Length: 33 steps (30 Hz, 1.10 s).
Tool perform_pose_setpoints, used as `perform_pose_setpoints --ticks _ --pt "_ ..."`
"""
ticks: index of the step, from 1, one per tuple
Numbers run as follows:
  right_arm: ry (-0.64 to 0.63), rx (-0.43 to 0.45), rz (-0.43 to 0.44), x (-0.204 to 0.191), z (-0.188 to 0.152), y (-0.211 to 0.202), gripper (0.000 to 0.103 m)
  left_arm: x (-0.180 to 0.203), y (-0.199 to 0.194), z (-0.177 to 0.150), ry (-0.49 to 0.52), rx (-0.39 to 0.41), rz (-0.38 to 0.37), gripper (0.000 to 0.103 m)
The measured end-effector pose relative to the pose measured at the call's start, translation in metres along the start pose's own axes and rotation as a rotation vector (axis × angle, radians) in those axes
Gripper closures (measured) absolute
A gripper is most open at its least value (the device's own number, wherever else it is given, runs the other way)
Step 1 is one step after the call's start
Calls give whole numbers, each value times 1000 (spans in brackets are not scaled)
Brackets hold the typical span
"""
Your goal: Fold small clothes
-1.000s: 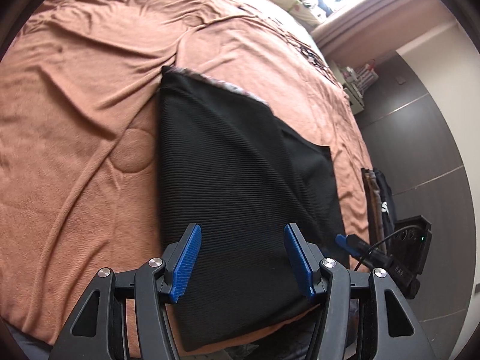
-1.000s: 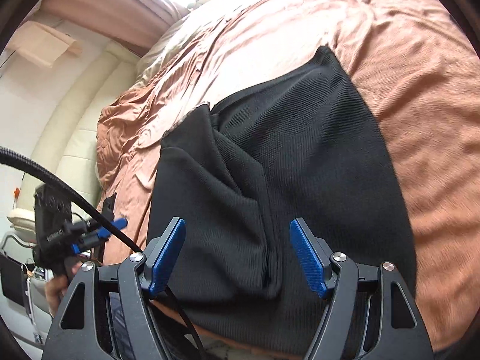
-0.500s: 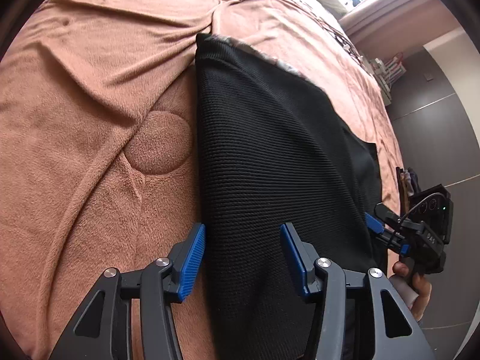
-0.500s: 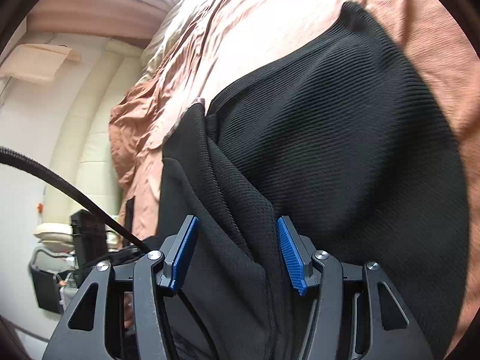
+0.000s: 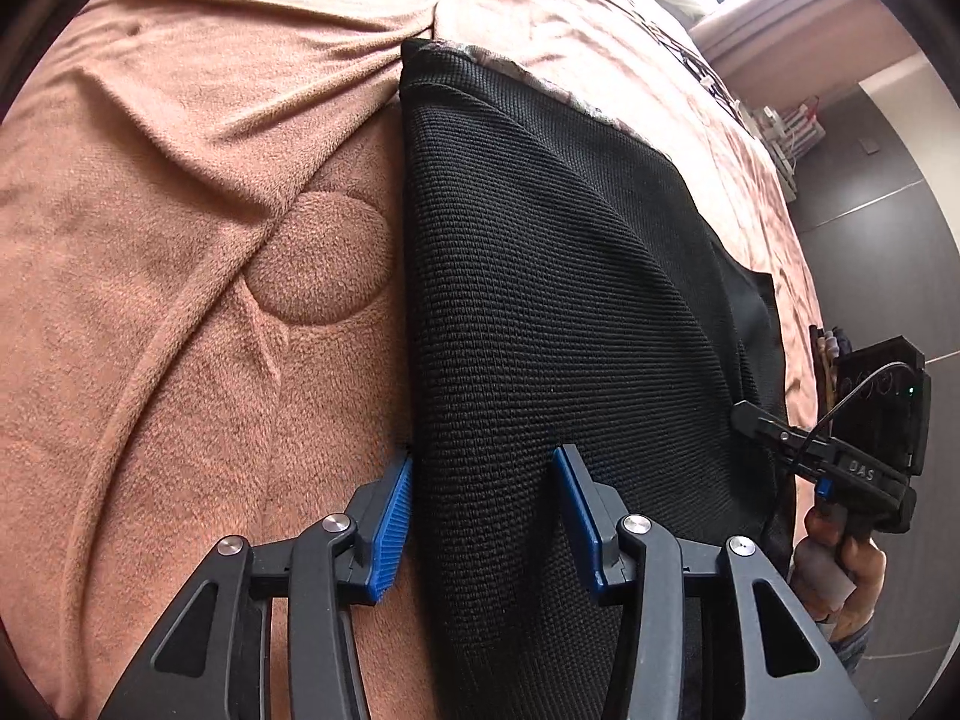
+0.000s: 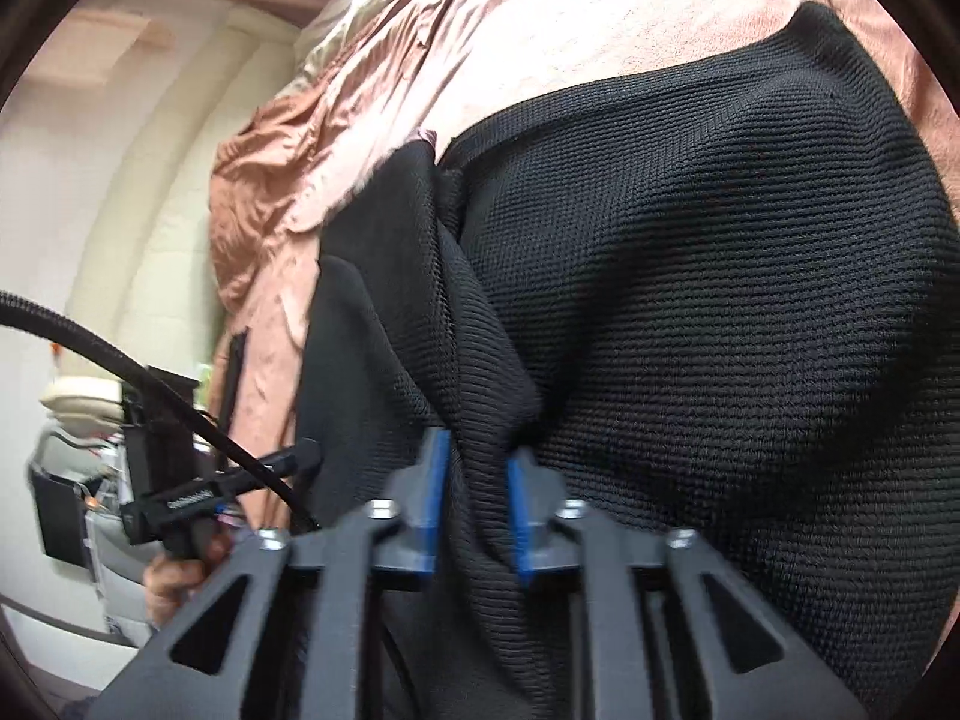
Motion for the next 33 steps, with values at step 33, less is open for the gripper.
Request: perform_pose_setpoints --ticks 33 --pt "51 158 -208 -6 -47 -63 98 42 11 -55 124 -15 55 55"
Point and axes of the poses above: each gripper's, at about its wrist camera, not at the fingertips, and y roughly the way its jaws point, x to its right, z to its top, the point moved 5 cm from there along y, roughly the way its jaws point, and after that the axes turned 6 degrees about -x, right-handed, at the moved point
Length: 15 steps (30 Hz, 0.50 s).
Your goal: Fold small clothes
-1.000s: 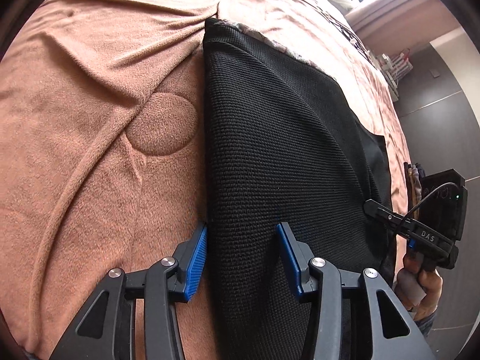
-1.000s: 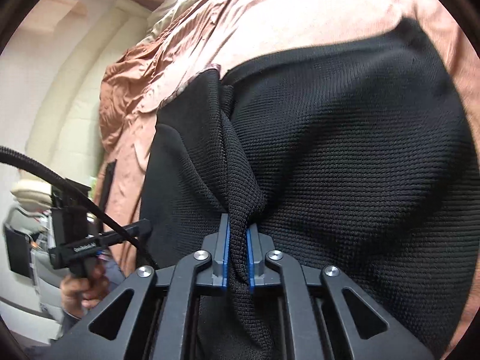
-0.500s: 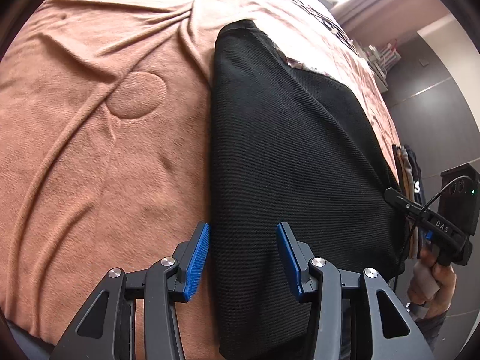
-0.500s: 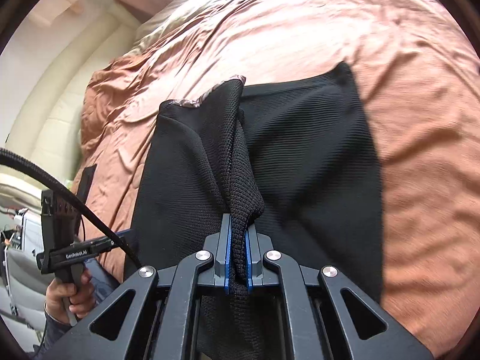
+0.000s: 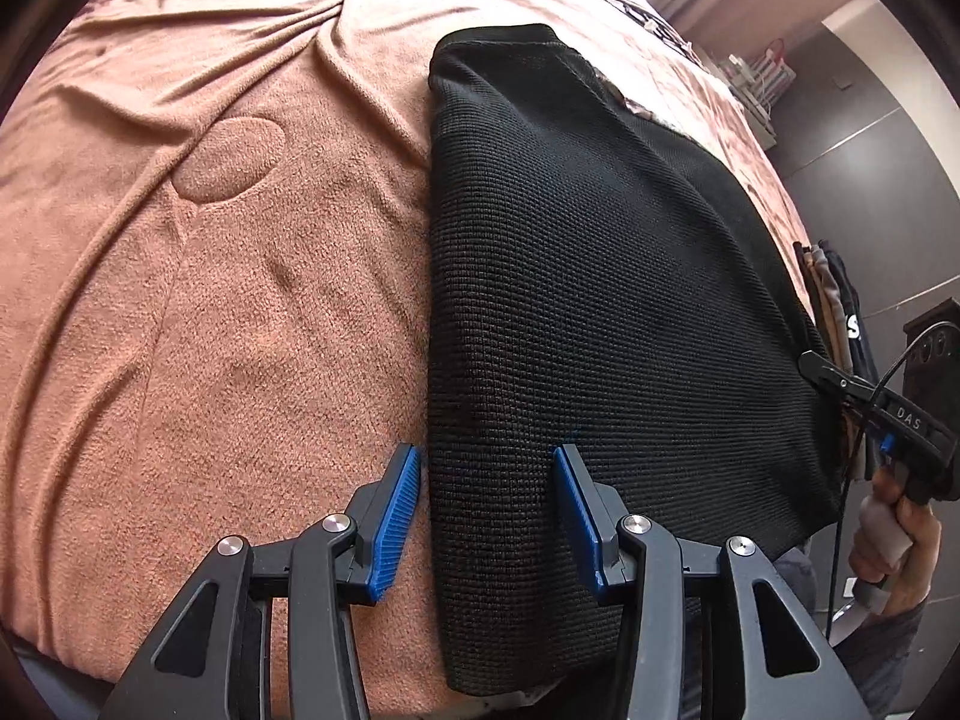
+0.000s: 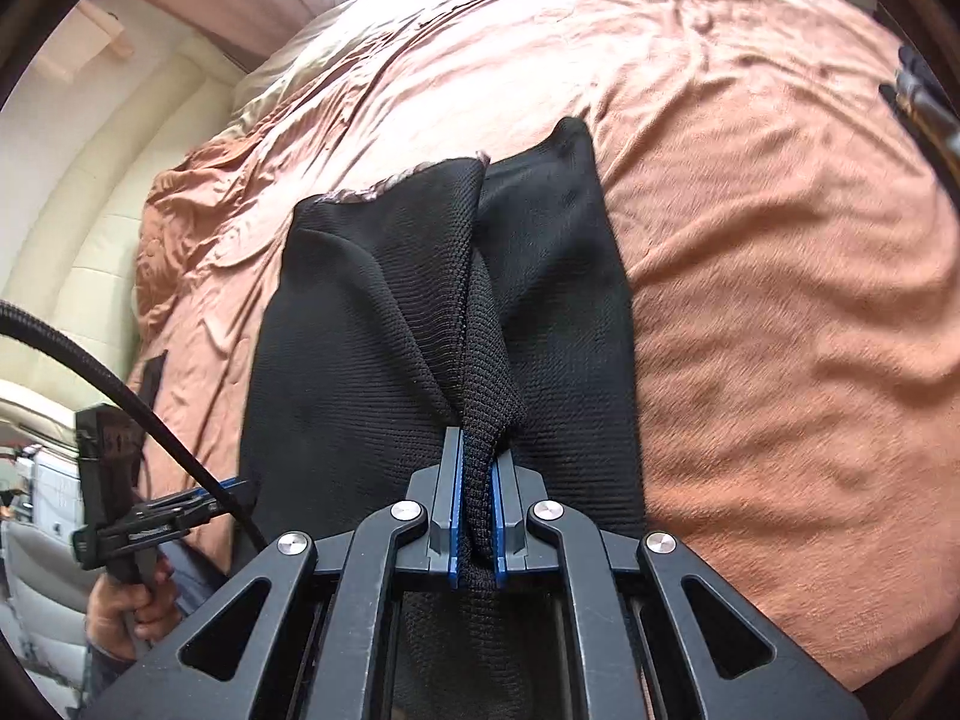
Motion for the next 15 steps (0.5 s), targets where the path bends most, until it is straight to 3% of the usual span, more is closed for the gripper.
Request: perform_pose_setpoints --ticks 9,15 --pt "34 -21 29 25 -3 -2 97 1 3 -6 35 -29 22 55" --pt "-17 -3 -23 20 -2 -10 99 8 6 -2 33 -27 28 55"
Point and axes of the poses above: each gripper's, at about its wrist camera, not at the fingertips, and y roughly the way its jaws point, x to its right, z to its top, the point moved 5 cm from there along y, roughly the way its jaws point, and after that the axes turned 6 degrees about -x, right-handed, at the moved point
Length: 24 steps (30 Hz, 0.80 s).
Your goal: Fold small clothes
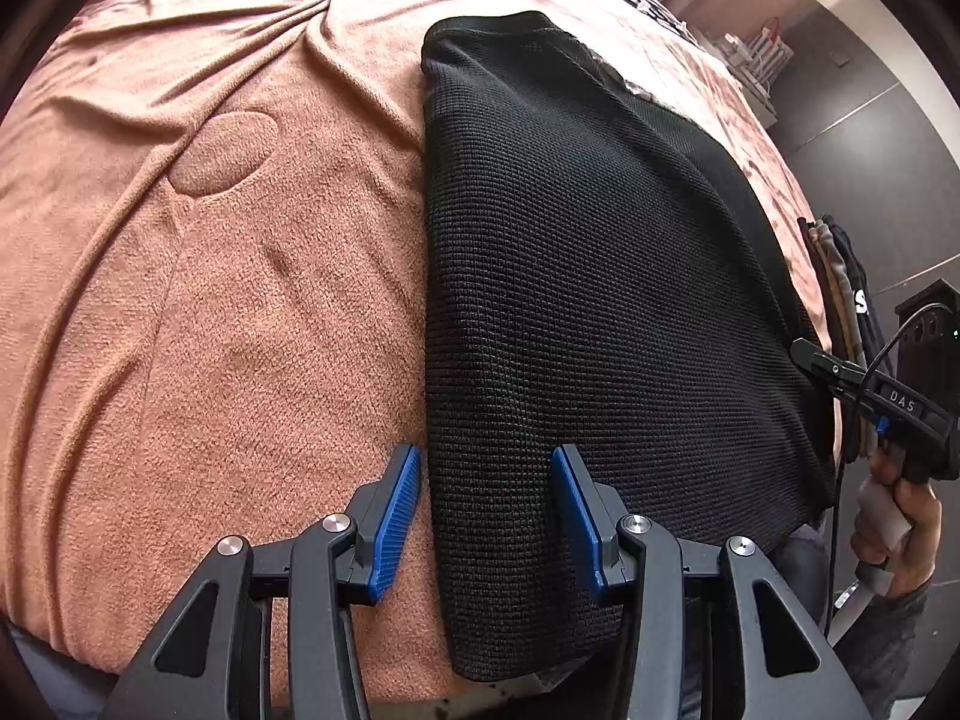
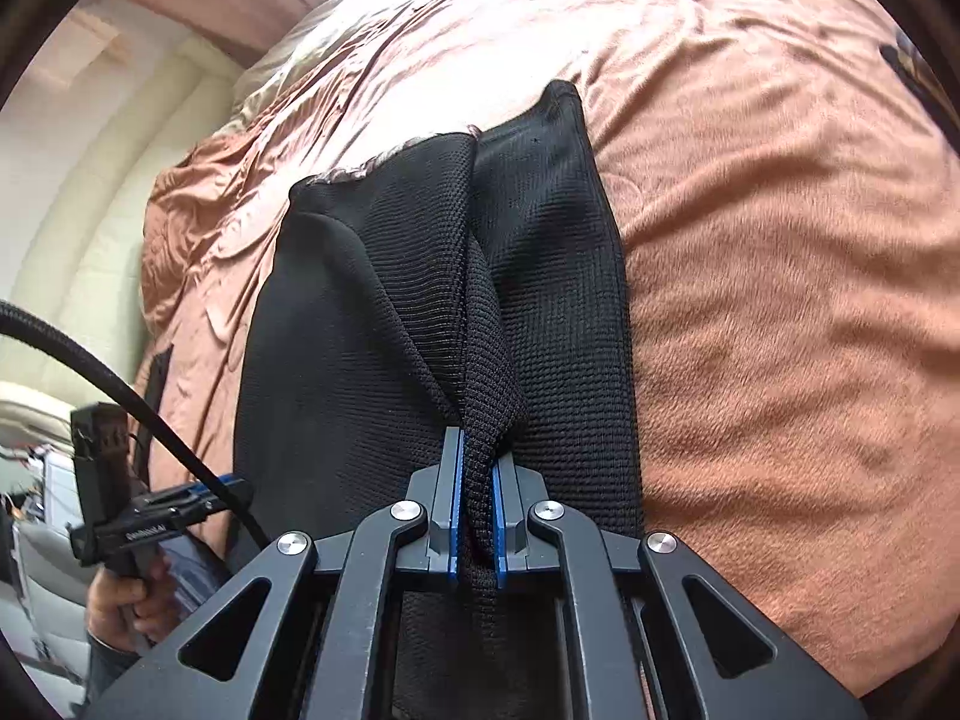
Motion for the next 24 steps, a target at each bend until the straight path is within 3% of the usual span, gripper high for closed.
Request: perform_pose_setpoints --ticks 9,18,22,24 --pt "21 47 -74 10 -5 -9 100 10 3 -1 13 7 16 55" --pt "107 28 149 16 -8 -11 95 12 -18 20 -4 83 0 55" --pt "156 24 240 23 -2 -3 55 18 -20 31 10 100 -18 55" --pt "193 21 312 29 3 1 54 24 -18 35 23 98 -25 55"
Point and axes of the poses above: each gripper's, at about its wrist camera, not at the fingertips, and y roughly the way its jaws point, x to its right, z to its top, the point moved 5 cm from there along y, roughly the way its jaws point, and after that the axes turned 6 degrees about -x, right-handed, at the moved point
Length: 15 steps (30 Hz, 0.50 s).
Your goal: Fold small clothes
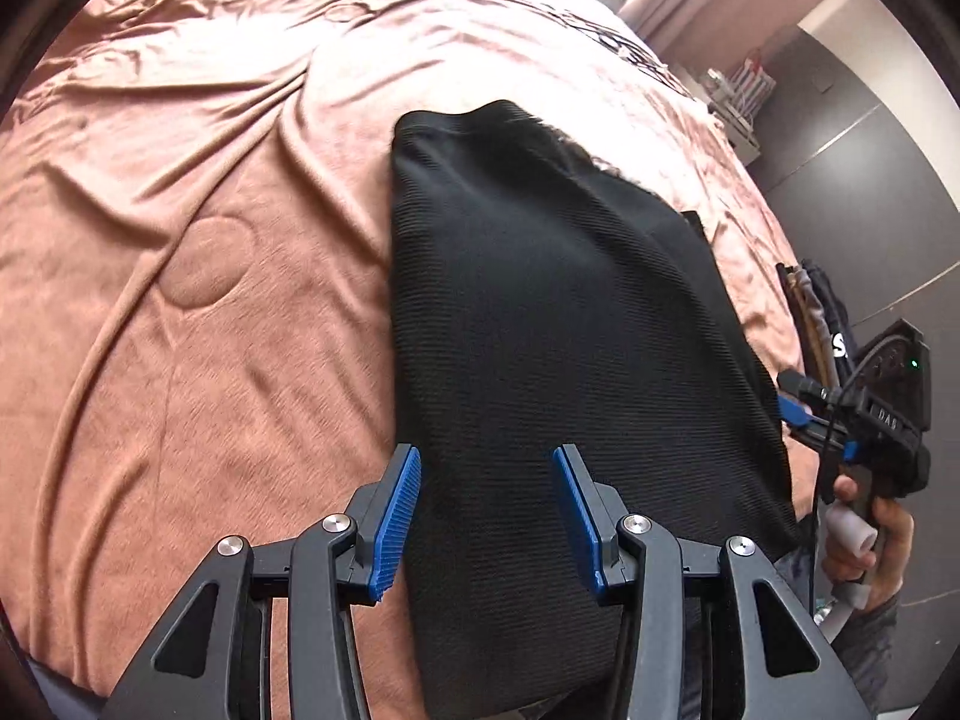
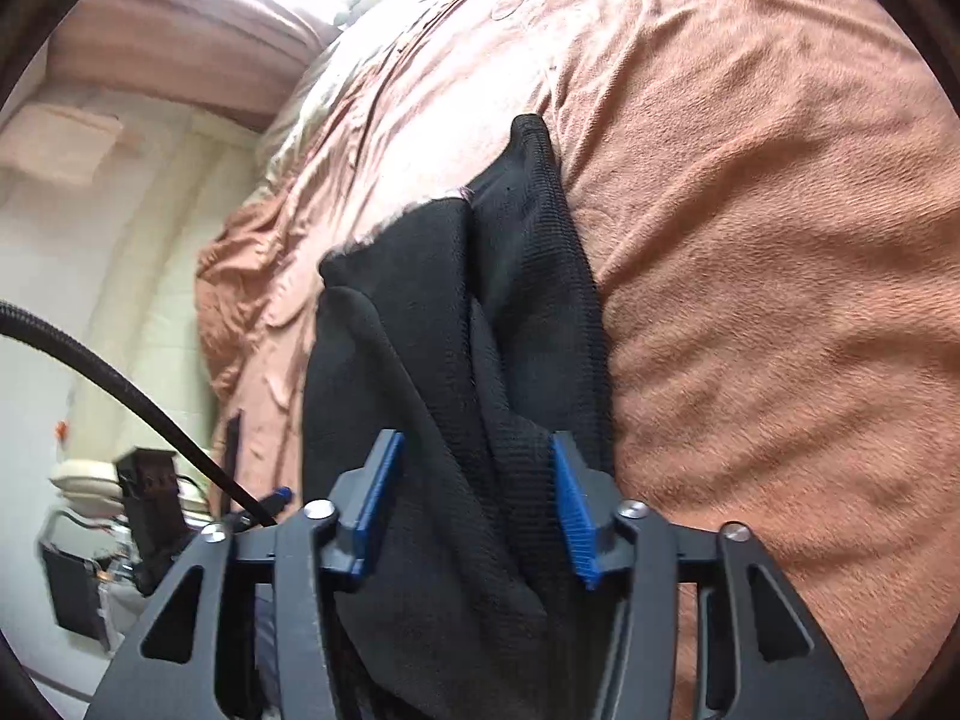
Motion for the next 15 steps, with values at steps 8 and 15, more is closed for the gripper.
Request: perform_pose_setpoints --ticks 8,15 --pt "43 -70 80 16 22 21 54 17 19 15 51 -27 -8 55" --pt "-33 -98 0 -2 52 37 54 12 29 19 45 -46 -15 57"
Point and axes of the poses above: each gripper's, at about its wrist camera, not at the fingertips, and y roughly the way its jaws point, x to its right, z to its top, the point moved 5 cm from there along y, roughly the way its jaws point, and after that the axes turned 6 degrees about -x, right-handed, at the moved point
